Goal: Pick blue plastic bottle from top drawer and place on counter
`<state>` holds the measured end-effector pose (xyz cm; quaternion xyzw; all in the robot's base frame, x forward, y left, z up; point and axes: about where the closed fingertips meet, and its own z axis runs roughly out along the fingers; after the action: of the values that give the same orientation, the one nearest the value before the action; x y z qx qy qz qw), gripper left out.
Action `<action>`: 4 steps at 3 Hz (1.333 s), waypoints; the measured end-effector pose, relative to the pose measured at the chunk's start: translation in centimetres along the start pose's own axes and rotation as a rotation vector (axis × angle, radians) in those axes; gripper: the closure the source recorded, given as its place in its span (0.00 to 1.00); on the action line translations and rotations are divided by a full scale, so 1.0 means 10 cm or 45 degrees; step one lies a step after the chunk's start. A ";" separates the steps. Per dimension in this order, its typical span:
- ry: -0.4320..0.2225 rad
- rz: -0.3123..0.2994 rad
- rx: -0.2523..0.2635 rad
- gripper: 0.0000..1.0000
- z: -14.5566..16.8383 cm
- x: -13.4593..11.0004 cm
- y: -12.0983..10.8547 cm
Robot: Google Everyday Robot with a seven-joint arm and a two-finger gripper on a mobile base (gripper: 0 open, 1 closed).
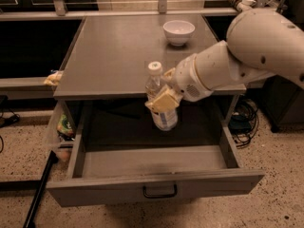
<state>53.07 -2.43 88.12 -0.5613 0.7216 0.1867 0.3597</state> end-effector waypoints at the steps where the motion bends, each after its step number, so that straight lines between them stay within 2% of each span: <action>1: -0.001 -0.002 0.000 1.00 0.00 0.00 0.00; 2: -0.048 -0.018 0.010 1.00 0.08 -0.06 -0.10; 3: -0.059 -0.022 0.038 1.00 0.13 -0.17 -0.36; 4: -0.025 -0.024 0.085 1.00 0.05 -0.40 -0.66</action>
Offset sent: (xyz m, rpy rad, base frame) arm 0.0315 0.0101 -0.0018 0.0726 -0.0559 0.0122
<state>59.87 -1.36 91.58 -0.5538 0.7186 0.1646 0.3870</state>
